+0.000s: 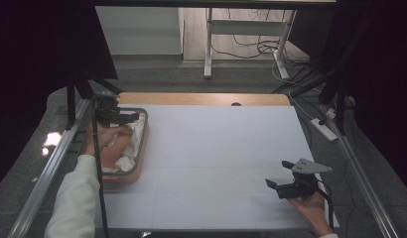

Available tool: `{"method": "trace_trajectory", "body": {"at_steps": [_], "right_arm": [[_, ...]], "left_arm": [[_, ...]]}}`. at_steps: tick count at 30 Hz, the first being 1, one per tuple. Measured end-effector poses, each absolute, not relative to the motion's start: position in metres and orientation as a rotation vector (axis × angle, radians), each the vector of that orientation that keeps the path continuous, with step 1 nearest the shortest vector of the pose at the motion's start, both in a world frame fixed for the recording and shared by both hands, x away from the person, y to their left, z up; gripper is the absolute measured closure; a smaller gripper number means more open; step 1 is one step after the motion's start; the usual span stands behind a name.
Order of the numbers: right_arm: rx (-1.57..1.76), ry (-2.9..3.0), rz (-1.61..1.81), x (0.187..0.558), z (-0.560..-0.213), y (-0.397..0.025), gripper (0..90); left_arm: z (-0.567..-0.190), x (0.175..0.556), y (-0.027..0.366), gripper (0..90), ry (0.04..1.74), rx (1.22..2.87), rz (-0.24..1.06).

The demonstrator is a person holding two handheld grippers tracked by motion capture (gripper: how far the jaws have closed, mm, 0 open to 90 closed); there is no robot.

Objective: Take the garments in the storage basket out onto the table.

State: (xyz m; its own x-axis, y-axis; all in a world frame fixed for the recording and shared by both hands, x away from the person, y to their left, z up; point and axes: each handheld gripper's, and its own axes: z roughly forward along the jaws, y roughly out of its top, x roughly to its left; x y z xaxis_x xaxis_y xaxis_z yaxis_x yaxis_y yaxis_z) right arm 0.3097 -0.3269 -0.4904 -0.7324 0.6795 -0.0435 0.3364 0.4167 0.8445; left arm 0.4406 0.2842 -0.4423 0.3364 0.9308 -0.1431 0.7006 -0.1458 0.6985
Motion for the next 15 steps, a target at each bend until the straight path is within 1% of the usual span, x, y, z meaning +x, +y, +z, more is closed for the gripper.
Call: {"method": "trace_trajectory", "body": {"at_steps": [15], "right_arm": [[0.873,2.293,1.241,0.309,-0.491,-0.328,6.3]], "left_arm": [[-0.459,0.456,0.276,10.1,1.444,1.984,0.386]]}}
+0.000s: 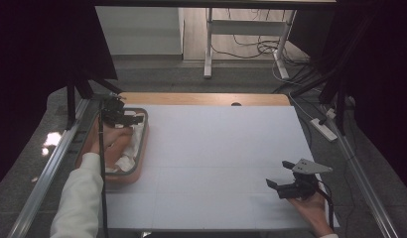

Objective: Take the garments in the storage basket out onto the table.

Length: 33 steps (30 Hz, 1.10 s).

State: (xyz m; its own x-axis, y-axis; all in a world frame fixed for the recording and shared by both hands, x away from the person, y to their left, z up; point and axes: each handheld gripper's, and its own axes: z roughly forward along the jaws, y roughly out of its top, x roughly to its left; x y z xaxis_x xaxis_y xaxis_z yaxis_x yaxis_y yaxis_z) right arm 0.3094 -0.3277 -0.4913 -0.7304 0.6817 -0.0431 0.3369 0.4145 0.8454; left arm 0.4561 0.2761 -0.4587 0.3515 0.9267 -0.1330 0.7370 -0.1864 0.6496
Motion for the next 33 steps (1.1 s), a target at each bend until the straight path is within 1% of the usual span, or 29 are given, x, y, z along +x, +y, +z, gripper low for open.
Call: {"method": "trace_trajectory", "body": {"at_steps": [5,11,17,33], "right_arm": [[0.870,2.296,1.231,0.309,-0.491,-0.328,6.3],[0.869,2.301,1.223,0.309,-0.492,-0.326,6.3],[0.870,2.302,1.211,0.309,-0.493,-0.326,6.3],[0.871,2.310,1.203,0.309,-0.494,-0.325,6.3]], "left_arm": [[-0.463,0.459,0.276,9.8,1.454,1.990,0.377],[-0.471,0.466,0.275,9.1,1.477,2.033,0.367],[-0.475,0.468,0.276,8.8,1.475,2.026,0.348],[-0.492,0.479,0.277,6.2,1.499,2.126,0.306]]}}
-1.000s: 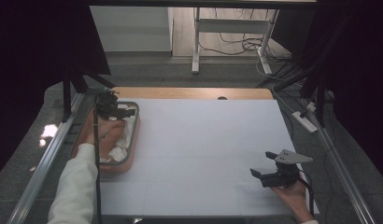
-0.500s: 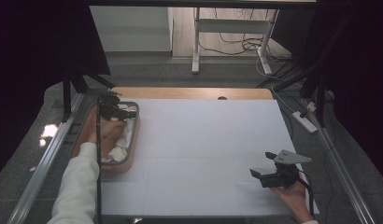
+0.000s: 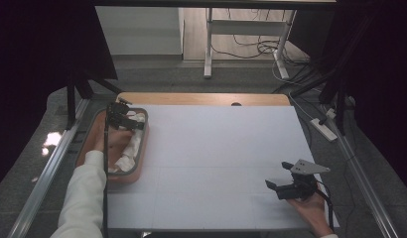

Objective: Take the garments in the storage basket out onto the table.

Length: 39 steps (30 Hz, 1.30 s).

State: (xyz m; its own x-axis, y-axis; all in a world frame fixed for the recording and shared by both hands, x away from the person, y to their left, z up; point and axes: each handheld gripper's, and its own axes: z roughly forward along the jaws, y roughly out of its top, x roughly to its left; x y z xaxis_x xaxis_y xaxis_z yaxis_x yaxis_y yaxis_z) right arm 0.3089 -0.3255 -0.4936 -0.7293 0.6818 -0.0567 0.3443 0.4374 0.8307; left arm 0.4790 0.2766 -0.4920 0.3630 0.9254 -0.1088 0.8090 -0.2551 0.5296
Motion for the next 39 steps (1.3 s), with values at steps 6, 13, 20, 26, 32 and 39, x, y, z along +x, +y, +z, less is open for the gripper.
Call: {"method": "trace_trajectory", "body": {"at_steps": [6,13,20,26,32,39], "right_arm": [[0.874,2.309,1.199,0.309,-0.494,-0.326,6.3],[0.874,2.312,1.197,0.309,-0.494,-0.326,6.3],[0.876,2.312,1.194,0.309,-0.494,-0.326,6.4],[0.877,2.312,1.193,0.309,-0.495,-0.326,6.5],[0.876,2.311,1.192,0.309,-0.494,-0.326,6.5],[0.873,2.316,1.203,0.309,-0.494,-0.326,6.5]], "left_arm": [[-0.501,0.483,0.279,6.1,1.525,2.168,0.300],[-0.505,0.485,0.277,9.0,1.531,2.219,0.291],[-0.509,0.486,0.276,21.0,1.548,2.293,0.280],[-0.509,0.484,0.278,46.8,1.529,2.305,0.277],[-0.506,0.483,0.279,62.7,1.513,2.314,0.267],[-0.501,0.479,0.280,66.0,1.501,2.277,0.255]]}}
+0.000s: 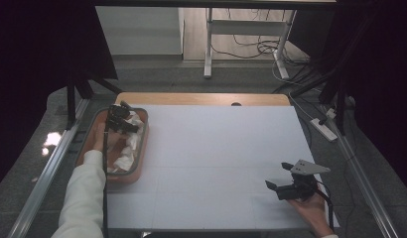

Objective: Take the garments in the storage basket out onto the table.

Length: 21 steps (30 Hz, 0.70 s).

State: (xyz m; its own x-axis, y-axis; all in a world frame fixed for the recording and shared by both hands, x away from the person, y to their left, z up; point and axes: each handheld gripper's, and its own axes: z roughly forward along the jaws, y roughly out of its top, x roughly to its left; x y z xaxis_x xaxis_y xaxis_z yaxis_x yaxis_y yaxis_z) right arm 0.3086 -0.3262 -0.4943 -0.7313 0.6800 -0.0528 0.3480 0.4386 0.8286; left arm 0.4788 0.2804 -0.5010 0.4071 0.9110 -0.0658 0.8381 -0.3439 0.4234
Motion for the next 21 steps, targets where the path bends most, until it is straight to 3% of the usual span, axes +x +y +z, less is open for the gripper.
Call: {"method": "trace_trajectory", "body": {"at_steps": [21], "right_arm": [[0.878,2.314,1.204,0.307,-0.494,-0.326,6.5]], "left_arm": [[-0.466,0.434,0.289,66.2,1.398,2.044,0.402]]}}
